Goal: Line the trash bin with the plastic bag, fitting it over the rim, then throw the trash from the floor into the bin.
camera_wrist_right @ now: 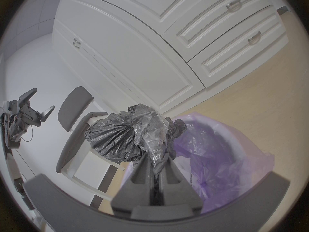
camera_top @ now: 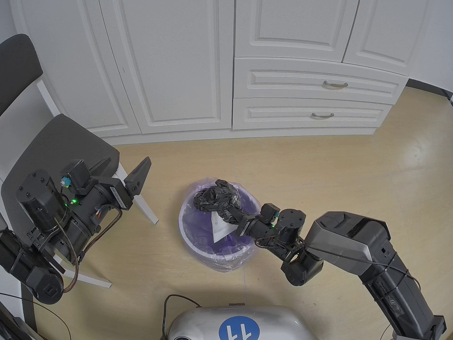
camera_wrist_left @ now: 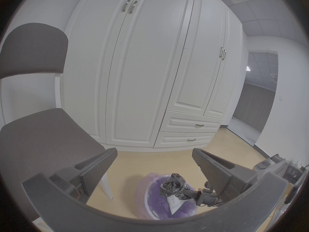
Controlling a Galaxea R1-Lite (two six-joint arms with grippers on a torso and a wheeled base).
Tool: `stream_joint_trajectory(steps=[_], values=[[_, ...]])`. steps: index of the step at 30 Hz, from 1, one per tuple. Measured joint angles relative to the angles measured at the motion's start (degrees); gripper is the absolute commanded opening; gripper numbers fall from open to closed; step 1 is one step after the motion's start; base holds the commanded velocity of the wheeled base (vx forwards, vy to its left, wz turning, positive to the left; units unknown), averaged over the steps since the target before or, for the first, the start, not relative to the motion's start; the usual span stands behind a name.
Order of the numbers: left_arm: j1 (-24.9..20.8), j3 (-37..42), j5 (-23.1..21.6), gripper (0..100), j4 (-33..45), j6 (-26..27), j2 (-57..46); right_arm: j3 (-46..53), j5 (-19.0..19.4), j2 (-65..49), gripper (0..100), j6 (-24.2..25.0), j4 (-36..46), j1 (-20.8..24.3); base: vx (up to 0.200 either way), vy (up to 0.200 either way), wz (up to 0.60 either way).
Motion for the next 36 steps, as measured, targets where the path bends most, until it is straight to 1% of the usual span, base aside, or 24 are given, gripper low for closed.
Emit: stream_joint_trajectory(steps=[10, 17, 22, 25, 30, 32, 36], values=[[-0.1, 0.1, -0.1, 100, -0.1, 0.1, -0.3, -6.0, 0.0, 4.4, 0, 0.1, 0.0, -0.6, 0.000, 0.000, 0.00], [-0.1, 0.0, -0.1, 100, -0.1, 0.1, 0.0, -5.2, -0.4, 4.4, 0, -0.2, 0.0, -0.5, 0.000, 0.000, 0.00], [-0.2, 0.0, -0.1, 100, -0.1, 0.1, 0.1, -2.8, -0.6, 2.1, 0, -0.7, 0.0, 0.2, 0.000, 0.000, 0.00], [-0.2, 0.0, -0.1, 100, -0.1, 0.1, 0.1, -1.7, -0.6, 0.7, 0, -3.5, 0.0, 1.3, 0.000, 0.000, 0.00], [-0.2, 0.0, -0.1, 100, -0.1, 0.1, 0.2, -0.8, -0.7, -0.4, 0, -9.9, 0.0, 2.2, 0.000, 0.000, 0.00], [-0.2, 0.0, -0.1, 100, -0.1, 0.1, 0.2, -0.7, -0.7, -0.4, 0, -11.6, 0.0, 2.4, 0.000, 0.000, 0.00], [-0.2, -0.1, -0.1, 100, -0.1, 0.1, 0.2, -1.2, -0.8, -0.1, 0, -13.2, 0.0, 2.3, 0.000, 0.000, 0.00]])
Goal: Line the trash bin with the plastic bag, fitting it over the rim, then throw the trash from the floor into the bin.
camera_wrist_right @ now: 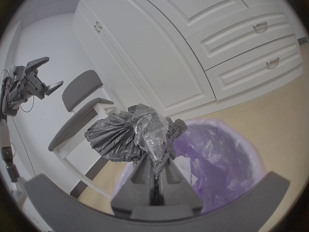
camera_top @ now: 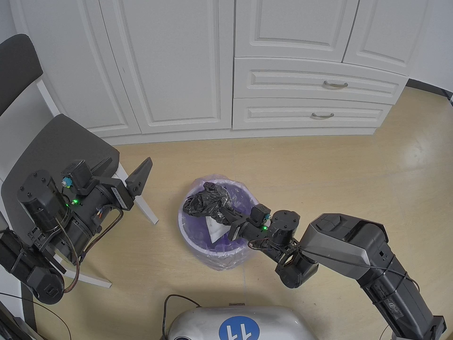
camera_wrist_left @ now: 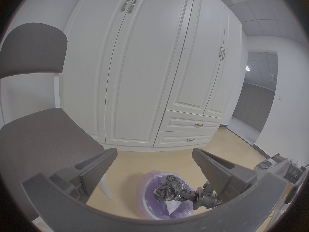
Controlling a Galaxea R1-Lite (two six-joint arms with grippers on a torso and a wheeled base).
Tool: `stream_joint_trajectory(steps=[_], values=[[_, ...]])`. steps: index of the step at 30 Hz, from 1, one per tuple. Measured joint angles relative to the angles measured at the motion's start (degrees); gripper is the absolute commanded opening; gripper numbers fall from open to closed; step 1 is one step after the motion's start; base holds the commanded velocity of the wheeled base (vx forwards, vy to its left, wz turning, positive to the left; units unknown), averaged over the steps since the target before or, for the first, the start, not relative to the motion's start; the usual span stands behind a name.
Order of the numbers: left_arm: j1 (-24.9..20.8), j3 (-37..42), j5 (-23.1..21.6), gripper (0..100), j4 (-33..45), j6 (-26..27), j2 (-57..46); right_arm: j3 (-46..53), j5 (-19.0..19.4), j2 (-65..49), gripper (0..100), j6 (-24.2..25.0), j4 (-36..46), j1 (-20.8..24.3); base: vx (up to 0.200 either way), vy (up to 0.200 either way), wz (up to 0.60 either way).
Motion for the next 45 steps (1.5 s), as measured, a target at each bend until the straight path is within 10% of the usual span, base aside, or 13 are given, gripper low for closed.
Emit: stream_joint_trajectory(steps=[23, 24, 45], values=[[-0.1, 0.0, 0.0, 100, 0.0, 0.0, 0.1, -2.9, -1.3, 2.5, 0, -2.7, 0.0, -0.5, 0.000, 0.000, 0.00], [-0.1, 0.0, 0.0, 100, 0.0, 0.0, 0.1, -2.9, -1.3, 2.6, 100, -2.7, 0.0, -0.5, 0.000, 0.000, 0.00], [-0.1, 0.0, 0.0, 100, 0.0, 0.0, 0.1, -2.3, -1.3, 2.4, 100, -5.1, 0.0, -0.5, 0.000, 0.000, 0.00]])
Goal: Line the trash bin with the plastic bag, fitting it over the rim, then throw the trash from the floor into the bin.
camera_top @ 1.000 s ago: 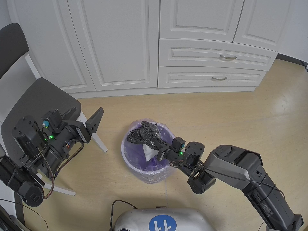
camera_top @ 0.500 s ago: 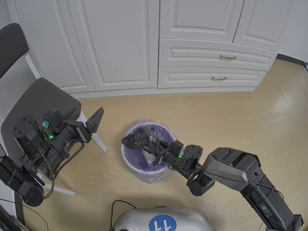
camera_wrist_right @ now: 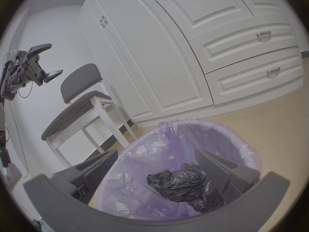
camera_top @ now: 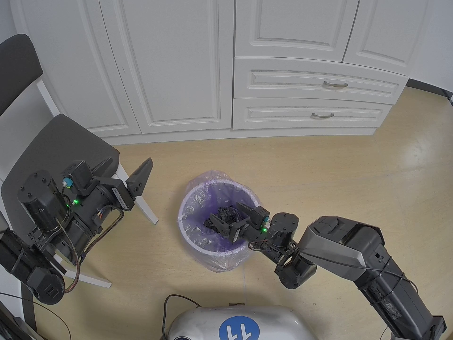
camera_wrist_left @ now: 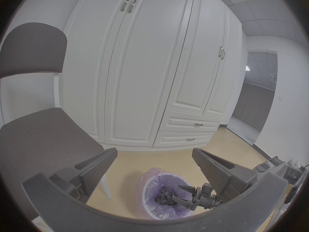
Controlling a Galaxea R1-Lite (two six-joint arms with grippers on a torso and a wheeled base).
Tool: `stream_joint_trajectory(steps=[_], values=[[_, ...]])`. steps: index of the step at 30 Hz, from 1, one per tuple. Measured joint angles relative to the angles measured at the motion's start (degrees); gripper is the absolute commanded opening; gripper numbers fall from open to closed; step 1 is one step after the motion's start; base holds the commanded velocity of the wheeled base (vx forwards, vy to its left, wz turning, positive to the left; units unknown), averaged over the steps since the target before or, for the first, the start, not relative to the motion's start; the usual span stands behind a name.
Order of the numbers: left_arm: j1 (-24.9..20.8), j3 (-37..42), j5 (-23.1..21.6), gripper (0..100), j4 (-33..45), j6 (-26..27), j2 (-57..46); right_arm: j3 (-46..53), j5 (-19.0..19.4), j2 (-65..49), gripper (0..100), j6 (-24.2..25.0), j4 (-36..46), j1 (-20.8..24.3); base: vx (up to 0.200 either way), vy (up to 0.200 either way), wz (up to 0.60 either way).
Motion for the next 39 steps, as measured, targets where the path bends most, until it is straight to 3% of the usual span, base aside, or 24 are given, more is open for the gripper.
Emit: stream_joint_trajectory(steps=[10, 15, 23, 28, 39], values=[[-0.1, 0.1, 0.0, 100, 0.0, 0.0, 0.1, 4.6, 0.0, -4.6, 100, -1.8, 0.0, -0.1, 0.000, 0.000, 0.00], [-0.2, 0.2, 0.0, 100, 0.0, 0.0, 0.1, 7.1, 0.5, -8.7, 100, -4.4, 0.7, -3.5, 0.000, 0.000, 0.00], [-0.3, 0.3, 0.0, 100, 0.0, 0.0, 0.2, 8.5, 6.2, -12.9, 100, -8.8, 13.5, -14.5, 0.000, 0.000, 0.00], [-0.5, 0.3, -0.1, 100, 0.0, 0.0, 0.4, 6.4, 8.5, -10.6, 100, -12.3, 20.6, -19.0, 0.000, 0.000, 0.00], [-0.8, 0.3, -0.1, 100, 0.0, 0.0, 1.0, 3.5, 11.0, -6.4, 100, -12.2, 32.2, -19.8, 0.000, 0.000, 0.00]])
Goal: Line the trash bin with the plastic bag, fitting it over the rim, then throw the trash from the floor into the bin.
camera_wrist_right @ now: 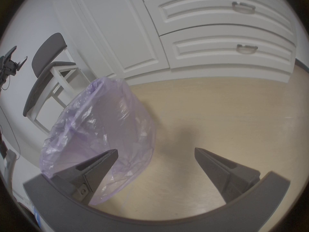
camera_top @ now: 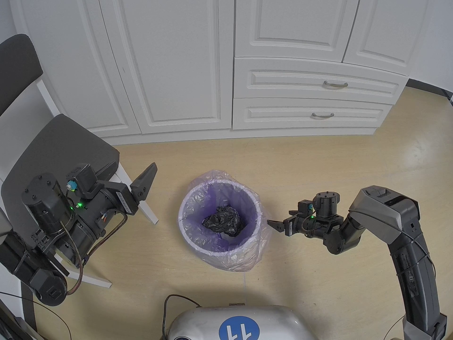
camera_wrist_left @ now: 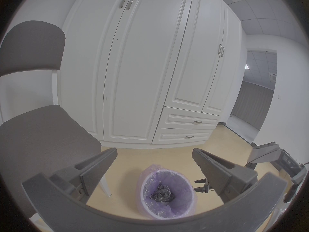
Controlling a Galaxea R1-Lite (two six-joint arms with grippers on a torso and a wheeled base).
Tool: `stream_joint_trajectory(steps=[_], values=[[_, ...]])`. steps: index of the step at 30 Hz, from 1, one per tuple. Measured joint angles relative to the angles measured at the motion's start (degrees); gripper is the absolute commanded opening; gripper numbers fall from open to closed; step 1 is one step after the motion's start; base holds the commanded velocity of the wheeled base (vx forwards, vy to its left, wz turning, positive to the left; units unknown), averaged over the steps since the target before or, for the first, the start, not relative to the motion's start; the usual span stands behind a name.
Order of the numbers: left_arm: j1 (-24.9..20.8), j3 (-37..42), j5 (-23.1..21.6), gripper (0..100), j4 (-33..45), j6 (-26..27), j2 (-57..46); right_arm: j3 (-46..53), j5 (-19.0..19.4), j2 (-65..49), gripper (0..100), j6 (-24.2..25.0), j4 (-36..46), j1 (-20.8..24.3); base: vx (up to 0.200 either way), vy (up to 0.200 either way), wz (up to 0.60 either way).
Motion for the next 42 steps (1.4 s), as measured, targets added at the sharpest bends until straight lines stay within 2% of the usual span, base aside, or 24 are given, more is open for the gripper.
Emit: stream_joint_trajectory(steps=[7, 12, 21, 26, 36, 42], values=[[-0.4, 0.1, 0.0, 100, 0.0, 0.1, 0.6, -7.1, 0.7, 1.4, 100, 3.6, 7.7, 1.1, 0.000, 0.000, 0.00], [-0.7, 0.0, 0.1, 100, 0.0, 0.1, 1.3, -13.7, 1.9, 3.1, 100, 4.7, 16.0, 1.6, 0.000, 0.000, 0.00], [-0.7, 0.0, 0.1, 100, -0.7, 0.1, 2.8, -31.0, 2.3, 8.5, 100, 4.8, 32.4, 2.2, 0.000, 0.000, 0.00], [-0.7, 0.1, 0.1, 100, -1.4, 0.1, 3.9, -36.6, 1.3, 12.9, 100, 2.1, 40.4, 2.0, 0.000, 0.000, 0.00], [-1.0, 0.2, 0.1, 100, -1.5, 0.0, 4.9, -37.7, 0.9, 15.2, 100, 2.2, 41.6, 2.0, 0.000, 0.000, 0.00], [-1.3, 0.3, 0.1, 100, -1.5, 0.0, 5.1, -37.7, -1.4, 15.5, 100, 3.4, 38.0, 1.8, 0.000, 0.000, 0.00]])
